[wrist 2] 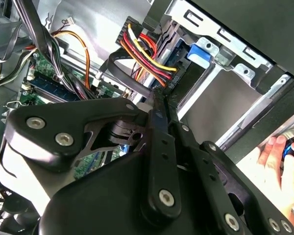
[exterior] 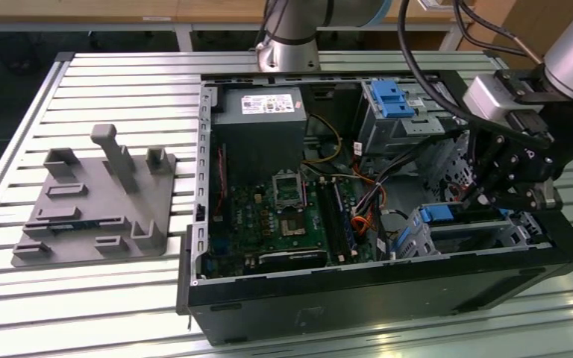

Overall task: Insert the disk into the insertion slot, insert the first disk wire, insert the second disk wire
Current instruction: 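Insert the second disk wire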

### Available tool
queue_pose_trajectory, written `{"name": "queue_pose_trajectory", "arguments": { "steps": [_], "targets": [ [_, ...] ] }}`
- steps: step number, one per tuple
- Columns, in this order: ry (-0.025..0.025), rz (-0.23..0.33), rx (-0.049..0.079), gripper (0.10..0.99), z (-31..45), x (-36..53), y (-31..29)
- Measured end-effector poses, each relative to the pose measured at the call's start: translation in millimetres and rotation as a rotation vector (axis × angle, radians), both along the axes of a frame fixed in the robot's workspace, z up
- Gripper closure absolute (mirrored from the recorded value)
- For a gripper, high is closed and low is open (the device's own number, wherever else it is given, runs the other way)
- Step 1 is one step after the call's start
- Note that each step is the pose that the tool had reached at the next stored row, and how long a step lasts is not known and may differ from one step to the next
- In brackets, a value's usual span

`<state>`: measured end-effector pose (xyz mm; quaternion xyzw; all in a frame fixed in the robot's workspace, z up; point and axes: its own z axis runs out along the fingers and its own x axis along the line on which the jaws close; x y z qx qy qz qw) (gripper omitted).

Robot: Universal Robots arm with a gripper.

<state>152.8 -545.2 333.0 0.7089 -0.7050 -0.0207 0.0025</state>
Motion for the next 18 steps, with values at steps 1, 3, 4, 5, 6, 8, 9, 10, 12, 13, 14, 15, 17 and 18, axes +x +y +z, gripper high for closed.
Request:
{"name": "queue_pose_trajectory", "arguments": {
  "steps": [1,3,4,5,6,8,9,10,12,13,14,15,17,18],
  "targets": [
    [0.0000,0.000,0.001,0.937,-0.9,0.0,0.0],
    [0.0000,-0.001,0.000,0.937,-1.2,0.2,0.0],
    [0.0000,-0.001,0.000,0.937,-1.4,0.4,0.0],
    [0.0000,-0.001,0.000,0.937,-1.8,0.6,0.0],
    [0.0001,-0.001,0.000,0.937,-2.4,0.8,0.0],
    [0.0000,-0.001,0.000,0.937,-3.7,1.3,-0.1],
    [0.0001,-0.001,0.000,0.937,-4.6,1.4,-0.3],
    [0.0000,-0.001,0.000,0.937,-5.1,1.5,-0.6],
    [0.0003,-0.001,0.000,0.937,-5.6,1.6,-0.9],
    [0.0003,-0.001,0.001,0.925,-5.0,1.7,-0.9],
    [0.0005,-0.001,0.002,0.867,-3.3,1.7,-0.8],
    [0.0006,-0.001,0.001,0.867,0.0,1.7,-0.9],
    [0.0006,-0.001,0.001,0.804,8.7,1.7,-0.9],
    [0.0006,-0.001,0.001,0.804,13.2,1.6,-0.9]
  ]
}}
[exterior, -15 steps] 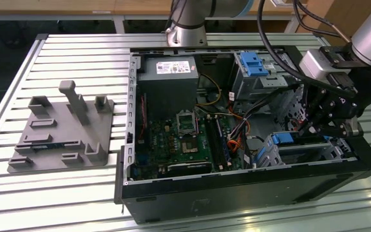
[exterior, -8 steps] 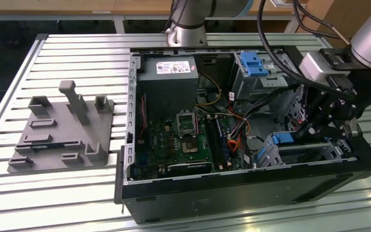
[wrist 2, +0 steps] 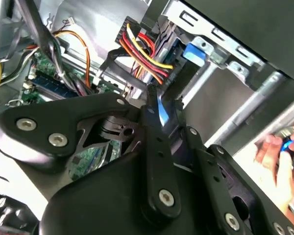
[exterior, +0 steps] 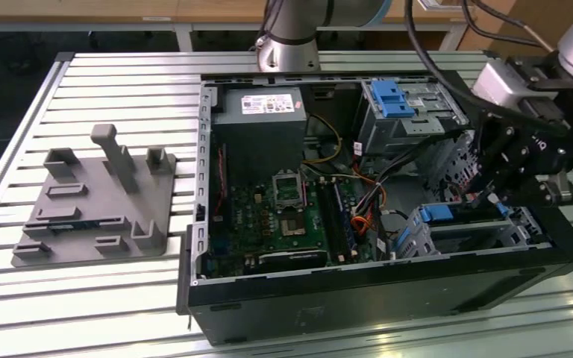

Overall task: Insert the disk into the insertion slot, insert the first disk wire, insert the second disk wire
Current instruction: 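Insert the second disk wire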

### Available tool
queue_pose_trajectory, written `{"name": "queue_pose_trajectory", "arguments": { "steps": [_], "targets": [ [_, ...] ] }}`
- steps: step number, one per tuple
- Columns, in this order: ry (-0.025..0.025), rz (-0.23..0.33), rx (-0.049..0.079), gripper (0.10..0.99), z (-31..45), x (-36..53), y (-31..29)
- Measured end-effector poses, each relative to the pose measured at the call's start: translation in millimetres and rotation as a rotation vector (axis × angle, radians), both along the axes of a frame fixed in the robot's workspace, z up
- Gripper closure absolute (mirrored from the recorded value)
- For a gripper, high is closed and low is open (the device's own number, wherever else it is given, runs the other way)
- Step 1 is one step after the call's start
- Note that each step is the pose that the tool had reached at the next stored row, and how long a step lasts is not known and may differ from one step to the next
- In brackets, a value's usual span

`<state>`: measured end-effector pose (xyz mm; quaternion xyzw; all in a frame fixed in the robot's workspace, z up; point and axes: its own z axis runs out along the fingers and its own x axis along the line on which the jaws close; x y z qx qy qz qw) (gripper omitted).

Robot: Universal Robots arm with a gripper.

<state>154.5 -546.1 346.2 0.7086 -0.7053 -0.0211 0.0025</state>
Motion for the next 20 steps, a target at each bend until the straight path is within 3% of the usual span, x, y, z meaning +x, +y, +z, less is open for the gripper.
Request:
{"name": "queue_pose_trajectory", "arguments": {
  "steps": [16,19,20],
  "targets": [
    [0.0000,-0.002,0.000,0.804,72.8,0.0,0.6],
    [-0.0002,-0.003,0.000,0.820,76.7,-0.1,1.4],
    [-0.0002,-0.003,0.000,0.882,76.7,-0.1,1.4]
  ]
}}
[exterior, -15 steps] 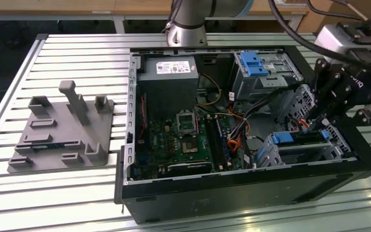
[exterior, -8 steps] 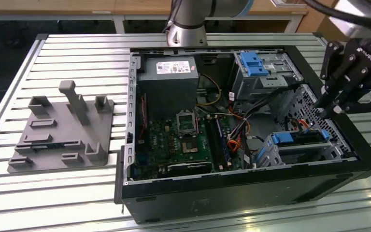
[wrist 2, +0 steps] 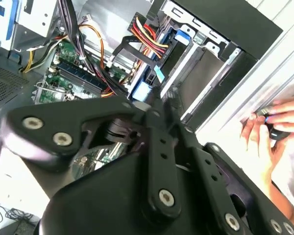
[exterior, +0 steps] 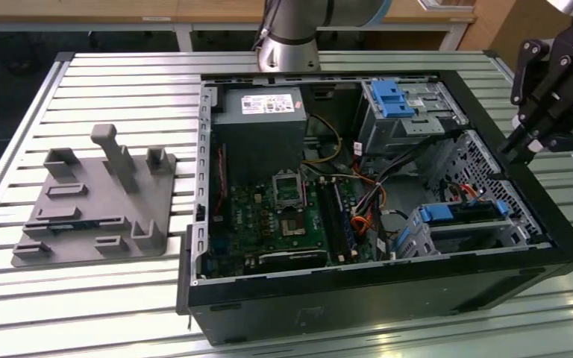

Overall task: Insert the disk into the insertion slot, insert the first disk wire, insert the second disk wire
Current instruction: 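Insert the second disk wire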

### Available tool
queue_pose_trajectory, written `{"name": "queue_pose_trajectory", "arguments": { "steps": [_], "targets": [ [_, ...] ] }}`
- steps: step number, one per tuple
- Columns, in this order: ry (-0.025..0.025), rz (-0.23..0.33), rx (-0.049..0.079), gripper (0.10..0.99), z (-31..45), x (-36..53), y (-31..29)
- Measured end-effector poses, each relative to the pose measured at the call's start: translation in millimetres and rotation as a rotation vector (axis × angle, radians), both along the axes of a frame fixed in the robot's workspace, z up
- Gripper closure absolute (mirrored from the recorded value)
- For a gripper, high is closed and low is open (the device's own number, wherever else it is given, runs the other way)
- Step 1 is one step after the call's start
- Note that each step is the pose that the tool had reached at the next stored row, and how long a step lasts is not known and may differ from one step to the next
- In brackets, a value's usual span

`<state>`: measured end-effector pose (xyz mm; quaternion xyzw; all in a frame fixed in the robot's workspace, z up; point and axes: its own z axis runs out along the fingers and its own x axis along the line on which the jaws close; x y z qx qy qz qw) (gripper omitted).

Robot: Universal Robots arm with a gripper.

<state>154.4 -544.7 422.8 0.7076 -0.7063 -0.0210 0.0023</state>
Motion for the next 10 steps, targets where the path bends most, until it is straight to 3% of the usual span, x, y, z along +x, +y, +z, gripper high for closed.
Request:
{"name": "queue_pose_trajectory", "arguments": {
  "steps": [3,10],
  "targets": [
    [0.0000,0.000,0.000,0.980,0.1,0.0,0.0],
    [0.0000,0.000,0.000,0.980,0.3,0.0,0.0]
  ]
}}
